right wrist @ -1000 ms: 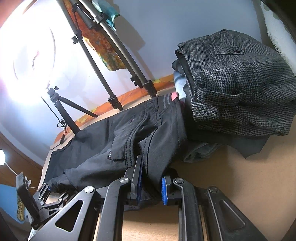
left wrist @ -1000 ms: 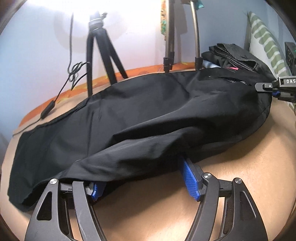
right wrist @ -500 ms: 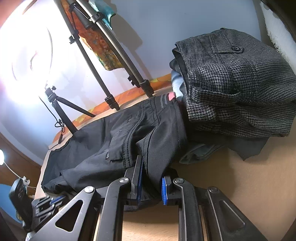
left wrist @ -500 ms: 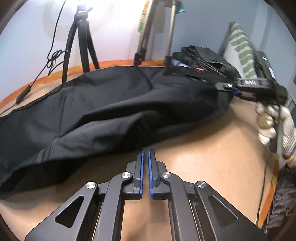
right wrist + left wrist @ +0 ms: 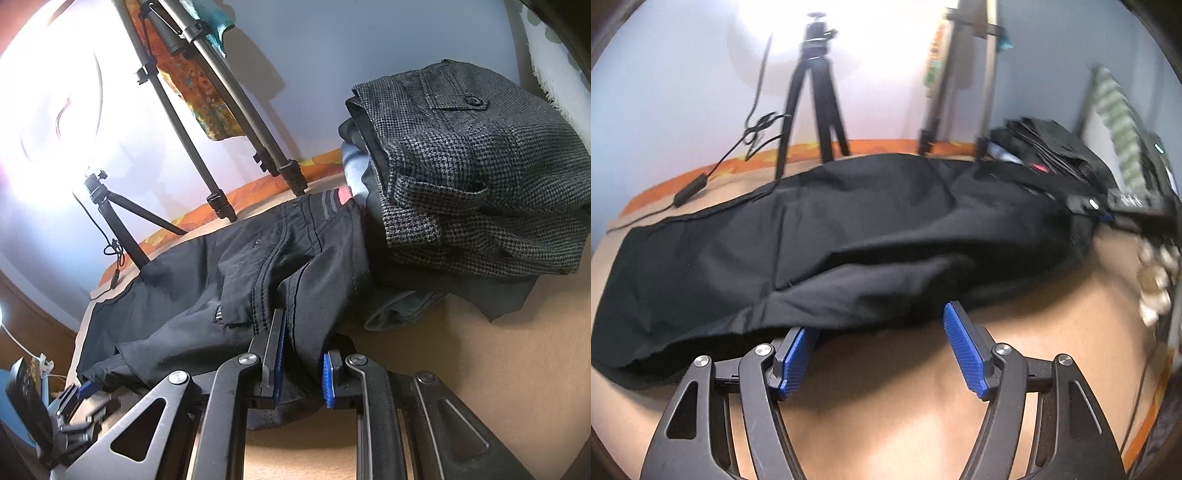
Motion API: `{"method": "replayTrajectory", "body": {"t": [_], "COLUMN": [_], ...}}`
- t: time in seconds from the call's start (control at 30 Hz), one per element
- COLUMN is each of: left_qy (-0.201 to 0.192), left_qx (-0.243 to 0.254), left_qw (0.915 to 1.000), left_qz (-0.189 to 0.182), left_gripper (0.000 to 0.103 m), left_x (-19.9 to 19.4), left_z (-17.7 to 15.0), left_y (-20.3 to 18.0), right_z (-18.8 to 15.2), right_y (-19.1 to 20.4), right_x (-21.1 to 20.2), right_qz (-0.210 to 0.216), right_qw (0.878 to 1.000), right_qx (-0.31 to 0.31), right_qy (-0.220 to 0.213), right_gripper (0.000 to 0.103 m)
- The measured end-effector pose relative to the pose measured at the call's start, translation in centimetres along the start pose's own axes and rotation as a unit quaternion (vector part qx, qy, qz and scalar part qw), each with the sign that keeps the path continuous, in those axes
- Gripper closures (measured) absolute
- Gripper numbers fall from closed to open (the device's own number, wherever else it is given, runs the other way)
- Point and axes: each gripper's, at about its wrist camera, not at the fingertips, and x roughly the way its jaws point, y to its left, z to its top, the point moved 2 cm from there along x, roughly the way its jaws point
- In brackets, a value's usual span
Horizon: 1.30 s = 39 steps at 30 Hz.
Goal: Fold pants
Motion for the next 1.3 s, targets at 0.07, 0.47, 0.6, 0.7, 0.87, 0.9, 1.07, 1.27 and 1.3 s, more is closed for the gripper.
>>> {"method": "replayTrajectory", "body": {"t": [0.07,0.47,0.6,0.7,0.87,0.9,1.07,1.27,1.3], "left_qy": [-0.004,0.025,0.019,0.008,0.017,0.023,0.082,0.082,0.071], "left_qx": [-0.017,0.043,0.015,0.016,0.022,0.019,0.038,0.055,0.050], "left_qw": [0.9998,0.9973,0.9964,0.9947,0.9895,0.9884,0.9824,0.9848,0.9860], "left_qz": [-0.012,-0.055,-0.081,-0.101,-0.142,-0.149,-0.164,-0.143,-0.142], "left_gripper": [0.038,0.078,0.095,0.096,0.096,0.096,0.097,0.097,0.096], "left_x": [0.6,4.5,3.1,1.0,-2.0,-2.1,-1.6,-3.7,-4.5], "left_z": [0.8,1.6,1.7,1.2,-1.0,-1.6,-5.0,-5.4,-5.0], "left_y": [0.4,-3.2,-2.2,-2.2,-2.8,-2.9,-4.3,-4.2,-3.8], "right_z": [0.0,0.0,0.1,0.2,0.4,0.4,0.2,-0.3,-0.4], "right_y": [0.1,-0.2,-0.2,-0.2,-0.4,-0.4,-0.3,-1.4,-1.4], "right_x": [0.0,0.1,0.2,-0.1,-0.6,-0.7,-0.7,-0.7,-0.7], "right_qz": [0.001,0.007,0.007,0.008,0.000,-0.001,-0.023,-0.035,-0.036], "right_qw": [1.000,1.000,1.000,1.000,1.000,1.000,1.000,0.999,0.999], "right_qx": [0.000,-0.004,-0.003,-0.002,-0.003,-0.002,-0.007,0.008,0.005], "right_qy": [-0.001,0.007,0.007,0.002,-0.009,-0.011,-0.017,-0.009,-0.009], "right_gripper": [0.088,0.088,0.088,0.088,0.089,0.089,0.090,0.090,0.090]}}
